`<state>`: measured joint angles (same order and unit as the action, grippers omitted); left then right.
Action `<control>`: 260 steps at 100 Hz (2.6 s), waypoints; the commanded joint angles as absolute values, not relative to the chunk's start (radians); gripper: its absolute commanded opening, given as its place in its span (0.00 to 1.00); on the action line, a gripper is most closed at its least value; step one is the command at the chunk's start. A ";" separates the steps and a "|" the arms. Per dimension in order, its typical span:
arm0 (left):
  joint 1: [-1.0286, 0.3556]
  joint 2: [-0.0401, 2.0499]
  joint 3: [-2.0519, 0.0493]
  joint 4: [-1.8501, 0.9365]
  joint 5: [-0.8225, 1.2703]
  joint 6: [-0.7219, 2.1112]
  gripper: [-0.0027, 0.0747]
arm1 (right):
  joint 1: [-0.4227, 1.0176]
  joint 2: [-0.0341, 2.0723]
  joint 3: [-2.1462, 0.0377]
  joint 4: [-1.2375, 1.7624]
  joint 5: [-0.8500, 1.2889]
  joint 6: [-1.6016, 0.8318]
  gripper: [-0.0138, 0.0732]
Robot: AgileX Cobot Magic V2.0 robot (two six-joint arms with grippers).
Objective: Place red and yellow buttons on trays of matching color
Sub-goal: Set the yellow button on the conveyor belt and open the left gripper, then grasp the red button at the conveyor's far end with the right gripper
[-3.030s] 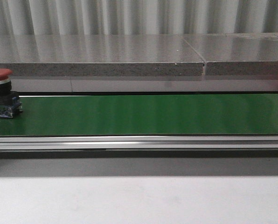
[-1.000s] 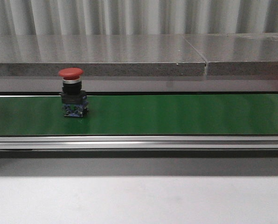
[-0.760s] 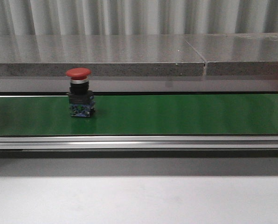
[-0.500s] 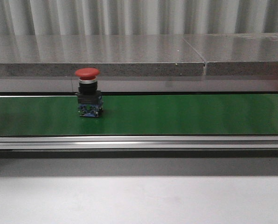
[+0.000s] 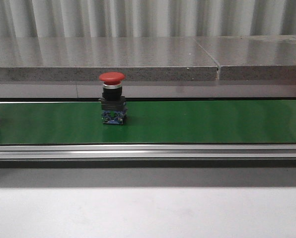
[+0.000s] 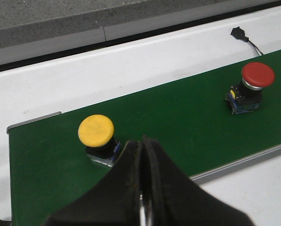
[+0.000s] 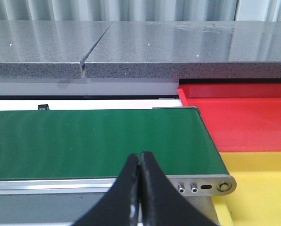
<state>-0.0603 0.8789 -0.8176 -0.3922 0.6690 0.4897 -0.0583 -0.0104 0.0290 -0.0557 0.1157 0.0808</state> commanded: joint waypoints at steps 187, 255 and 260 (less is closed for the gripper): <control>-0.070 0.502 -0.658 -0.435 0.631 0.490 0.01 | 0.337 1.439 -1.337 0.158 0.954 -0.158 0.82; -0.070 0.502 -0.658 -0.435 0.631 0.490 0.01 | 0.337 1.755 -1.534 0.228 1.014 -0.399 0.74; -0.070 0.502 -0.658 -0.435 0.631 0.490 0.01 | 0.337 1.755 -1.534 0.228 0.995 -0.399 0.66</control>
<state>-0.0603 0.4990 -0.6330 -0.4024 0.6904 0.4922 0.3347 1.7988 -1.5033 0.2068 1.0457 -0.3801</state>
